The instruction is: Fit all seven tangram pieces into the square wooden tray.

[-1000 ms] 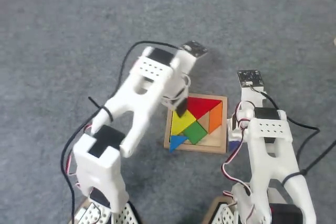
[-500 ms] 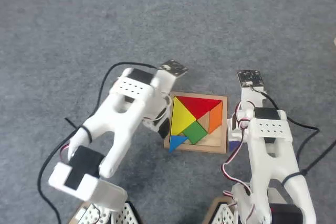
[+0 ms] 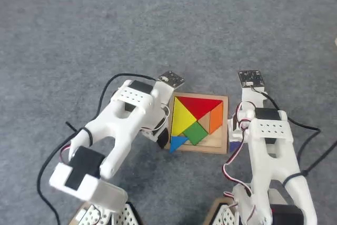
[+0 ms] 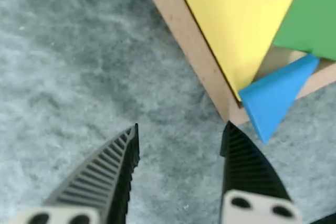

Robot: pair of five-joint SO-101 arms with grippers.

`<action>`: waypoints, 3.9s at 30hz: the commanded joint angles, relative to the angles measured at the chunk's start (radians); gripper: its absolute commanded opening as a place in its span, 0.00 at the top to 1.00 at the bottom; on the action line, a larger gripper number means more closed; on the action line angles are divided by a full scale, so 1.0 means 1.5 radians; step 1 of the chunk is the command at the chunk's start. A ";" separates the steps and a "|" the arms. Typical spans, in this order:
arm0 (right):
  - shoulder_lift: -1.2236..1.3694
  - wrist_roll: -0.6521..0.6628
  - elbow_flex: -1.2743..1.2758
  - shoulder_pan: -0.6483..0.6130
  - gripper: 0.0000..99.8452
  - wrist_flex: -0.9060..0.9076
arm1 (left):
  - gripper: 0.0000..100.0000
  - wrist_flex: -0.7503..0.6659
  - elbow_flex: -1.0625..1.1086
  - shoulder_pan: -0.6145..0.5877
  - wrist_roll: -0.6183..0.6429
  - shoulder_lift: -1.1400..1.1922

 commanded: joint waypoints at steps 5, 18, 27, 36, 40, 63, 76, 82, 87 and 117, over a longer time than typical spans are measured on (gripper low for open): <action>-0.023 -0.002 -0.003 -0.004 0.87 0.005 | 0.76 -0.002 -0.091 0.004 0.003 0.044; -0.023 -0.002 -0.003 -0.005 0.87 0.005 | 0.76 0.082 -0.202 0.010 0.003 0.064; -0.023 -0.002 -0.003 -0.002 0.87 0.005 | 0.76 0.060 -0.011 0.056 0.003 -0.070; -0.023 -0.002 -0.003 -0.006 0.87 0.005 | 0.76 0.053 0.046 0.035 -0.019 -0.098; -0.023 -0.002 -0.003 -0.006 0.87 0.005 | 0.76 0.040 0.050 0.060 -0.035 -0.053; -0.023 -0.002 -0.003 -0.006 0.87 0.005 | 0.76 0.050 -0.096 0.101 -0.017 0.072; -0.023 -0.002 -0.003 -0.001 0.87 0.005 | 0.76 0.072 -0.145 0.101 -0.023 0.073; -0.080 -0.008 -0.007 0.093 0.87 0.030 | 0.76 0.068 -0.148 0.101 -0.023 0.073; -0.205 -0.017 0.023 0.133 0.87 0.067 | 0.76 0.071 -0.165 0.105 -0.021 0.073; -0.276 -0.016 0.066 0.110 0.87 0.046 | 0.76 0.069 -0.232 0.050 -0.026 0.157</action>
